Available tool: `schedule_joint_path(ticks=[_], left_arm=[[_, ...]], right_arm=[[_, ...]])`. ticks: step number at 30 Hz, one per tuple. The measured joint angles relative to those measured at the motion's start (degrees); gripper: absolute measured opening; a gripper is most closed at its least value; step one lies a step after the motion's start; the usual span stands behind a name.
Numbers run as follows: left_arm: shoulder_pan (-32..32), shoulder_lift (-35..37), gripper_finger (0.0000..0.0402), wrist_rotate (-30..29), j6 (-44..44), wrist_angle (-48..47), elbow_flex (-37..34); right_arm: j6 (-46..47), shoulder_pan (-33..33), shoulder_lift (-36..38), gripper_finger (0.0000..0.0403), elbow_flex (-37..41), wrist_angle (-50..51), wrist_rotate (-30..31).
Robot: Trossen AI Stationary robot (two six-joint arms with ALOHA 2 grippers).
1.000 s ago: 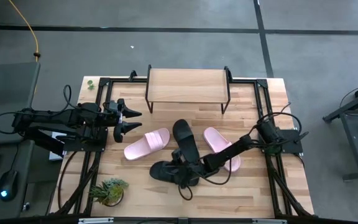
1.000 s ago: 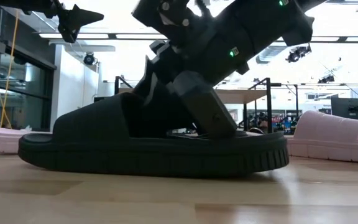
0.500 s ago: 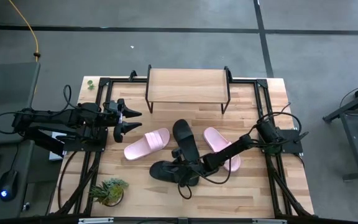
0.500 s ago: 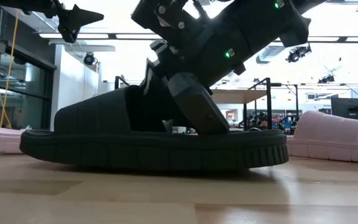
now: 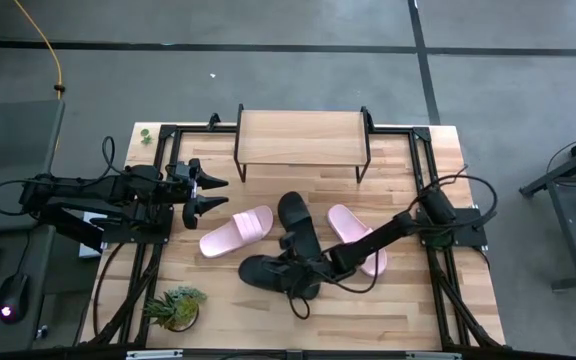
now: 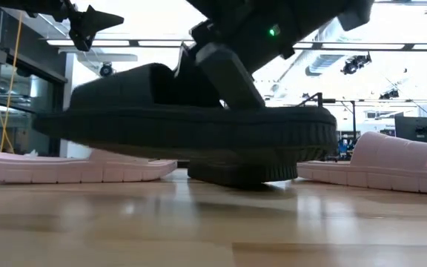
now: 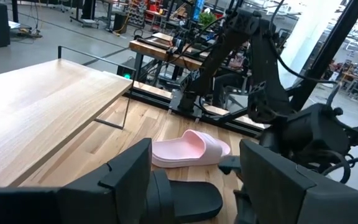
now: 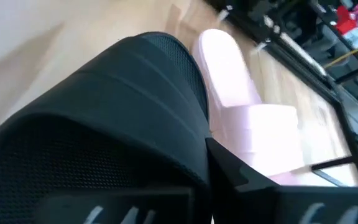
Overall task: Pick and place slides into the shelf
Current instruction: Put the bottom black slide on the shelf
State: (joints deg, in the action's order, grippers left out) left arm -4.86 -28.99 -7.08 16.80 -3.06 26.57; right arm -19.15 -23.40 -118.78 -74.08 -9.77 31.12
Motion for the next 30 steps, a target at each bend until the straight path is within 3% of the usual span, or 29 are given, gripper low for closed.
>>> schedule_joint_path(ticks=[22, 30], left_arm=[[0.0, 0.0, 0.0225, -0.5, 0.0, 0.0, 0.0], [0.0, 0.0, 0.0225, -0.9, 0.0, -0.1, 0.0]], right_arm=[[6.9, 3.6, 11.9, 0.0001, -0.1, 17.0, 17.1], [7.1, 6.7, 13.2, 0.0000, -0.1, 19.5, 20.1]])
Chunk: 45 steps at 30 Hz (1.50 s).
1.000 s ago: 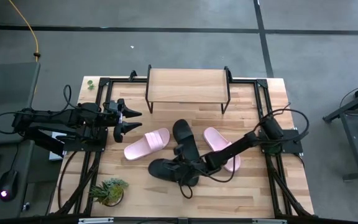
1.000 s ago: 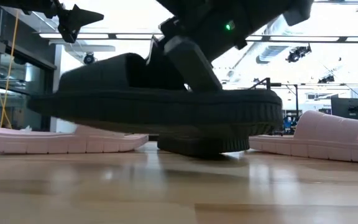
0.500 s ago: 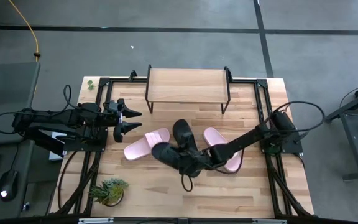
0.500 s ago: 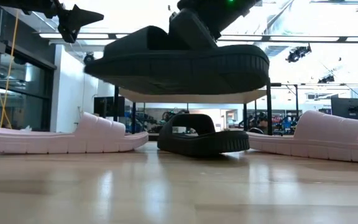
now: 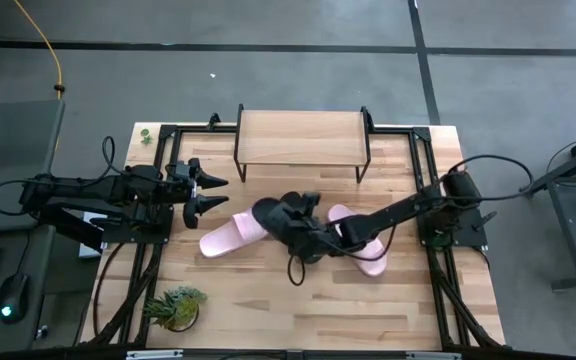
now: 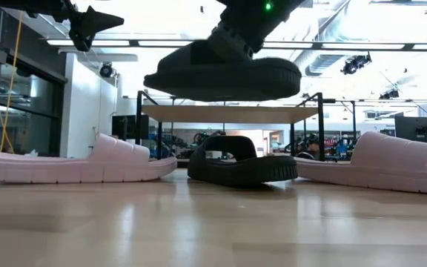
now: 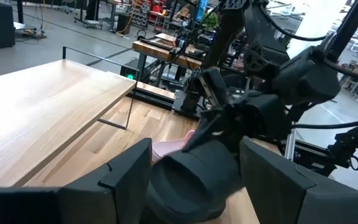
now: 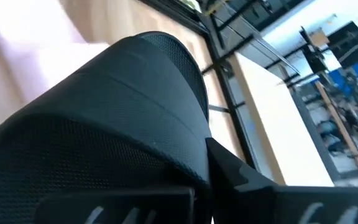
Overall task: Pick and place slides into the shelf
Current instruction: Put the bottom black slide on the shelf
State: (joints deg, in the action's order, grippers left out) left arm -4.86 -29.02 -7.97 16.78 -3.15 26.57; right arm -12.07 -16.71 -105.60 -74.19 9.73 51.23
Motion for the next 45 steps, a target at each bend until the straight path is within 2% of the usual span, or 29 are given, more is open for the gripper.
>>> schedule_joint_path(ticks=[6, 13, 19, 32, 45], left_arm=[[0.0, 0.0, 0.0225, 0.0, 0.0, 0.0, 0.0], [0.0, 0.0, 0.0225, -0.4, 0.0, 0.0, 0.0], [0.0, 0.0, 0.0225, -0.4, 0.0, 0.0, 0.0], [0.0, 0.0, 0.0225, -0.4, 0.0, 0.0, 0.0], [0.0, 0.0, 0.0225, -0.4, 0.0, 0.0, 0.0]], right_arm=[[4.3, 2.5, 1.3, 0.0000, -0.6, 7.4, 4.5], [18.1, 4.6, 1.3, 0.0000, -8.3, 29.6, 7.2], [25.4, 5.0, 1.4, 0.0000, -11.3, 39.1, 10.8], [33.5, 9.0, 1.4, 0.0000, -11.4, 52.0, 14.7], [30.2, 15.5, 5.8, 0.0000, -11.4, 51.8, 16.1]])
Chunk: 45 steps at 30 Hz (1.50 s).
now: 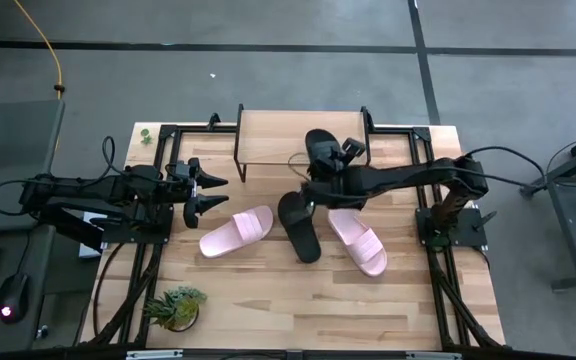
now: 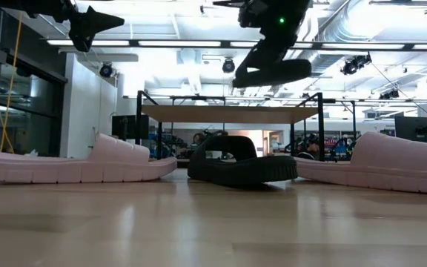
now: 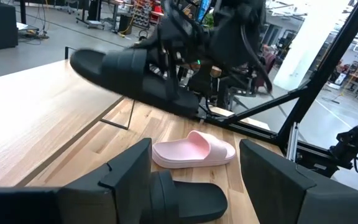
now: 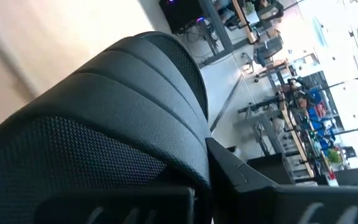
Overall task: Pick and place slides into the shelf
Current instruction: Put the bottom black slide on the shelf
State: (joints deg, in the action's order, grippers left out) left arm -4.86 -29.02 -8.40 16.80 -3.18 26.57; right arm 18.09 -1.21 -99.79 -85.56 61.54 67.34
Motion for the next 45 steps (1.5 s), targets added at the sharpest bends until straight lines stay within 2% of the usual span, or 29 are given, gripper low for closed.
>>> schedule_joint_path(ticks=[4, 13, 18, 28, 34, 39, 45], left_arm=[[0.0, 0.0, 0.0225, 0.0, 0.0, -0.3, 0.0], [0.0, 0.0, 0.0225, 0.0, 0.0, -0.4, 0.0], [0.0, 0.0, 0.0225, 0.0, 0.0, -0.4, 0.0], [0.0, 0.0, 0.0225, 0.0, 0.0, -1.2, 0.0], [0.0, 0.0, 0.0225, 0.0, 0.0, -1.9, 0.0], [0.0, 0.0, 0.0225, 0.0, 0.1, -3.6, 0.0], [0.0, 0.0, 0.0225, 0.0, 0.2, -3.8, 0.0]], right_arm=[[-4.4, 2.2, 3.1, 0.0000, 0.0, -2.5, -0.6], [-18.4, 8.2, 8.2, 0.0000, 0.1, -15.5, -9.2], [-19.7, 12.0, 8.3, 0.0000, 0.2, -16.8, -11.8], [-26.0, 18.2, 8.3, 0.0000, 0.2, -24.0, -25.1], [-27.9, 20.3, 8.3, 0.0000, 0.2, -25.3, -26.1], [-28.7, 21.6, 9.2, 0.0000, 0.2, -24.6, -32.2], [-28.6, 21.6, 12.9, 0.0000, 0.3, -22.0, -33.4]])
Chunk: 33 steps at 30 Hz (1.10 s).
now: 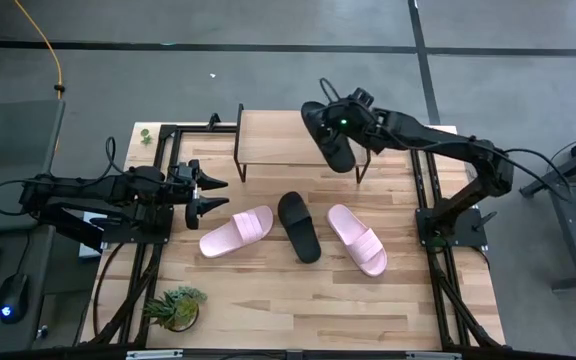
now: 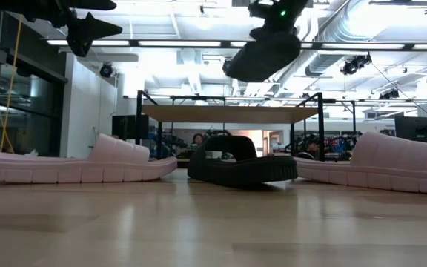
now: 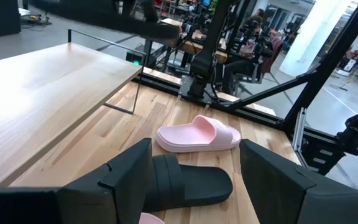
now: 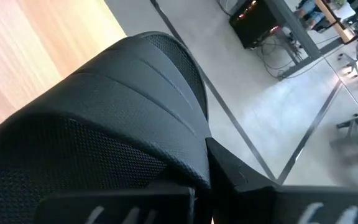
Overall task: Pick and place slides into the shelf
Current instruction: Put the bottom black slide on the shelf
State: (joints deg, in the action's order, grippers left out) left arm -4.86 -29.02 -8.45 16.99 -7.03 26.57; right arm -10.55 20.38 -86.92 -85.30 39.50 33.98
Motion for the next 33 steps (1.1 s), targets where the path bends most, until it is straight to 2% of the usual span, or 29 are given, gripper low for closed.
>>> schedule_joint_path(ticks=[6, 8, 14, 18, 21, 26, 33], left_arm=[[0.0, 0.0, 0.0225, -0.2, 0.0, -0.1, 0.0], [0.0, 0.0, 0.0225, -0.2, 0.0, 0.0, 0.0], [0.0, 0.0, 0.0225, -0.2, 0.0, 0.0, 0.0], [0.0, 0.0, 0.0225, -2.1, -0.1, 0.7, 0.0], [0.0, 0.0, 0.0225, -3.9, -0.1, 1.3, 0.0], [0.0, 0.0, 0.0225, -4.6, -0.2, 1.4, 0.0], [0.0, 0.0, 0.0225, -4.6, -0.2, 1.4, 0.0]], right_arm=[[3.2, -0.2, 7.0, 0.0000, 0.1, 5.3, -1.4], [3.2, -0.5, 9.7, 0.0000, 2.3, 3.7, -1.7], [2.5, -0.8, 21.7, 0.0000, 19.9, -12.3, -3.4], [3.0, -0.8, 27.3, 0.0000, 27.9, -19.7, 3.1], [2.6, -0.6, 27.6, 0.0000, 30.1, -20.9, 6.3], [2.6, 0.0, 23.6, 0.0000, 30.0, -22.2, 13.0], [2.5, 2.5, 16.5, 0.0000, 30.0, -26.1, 14.2]])
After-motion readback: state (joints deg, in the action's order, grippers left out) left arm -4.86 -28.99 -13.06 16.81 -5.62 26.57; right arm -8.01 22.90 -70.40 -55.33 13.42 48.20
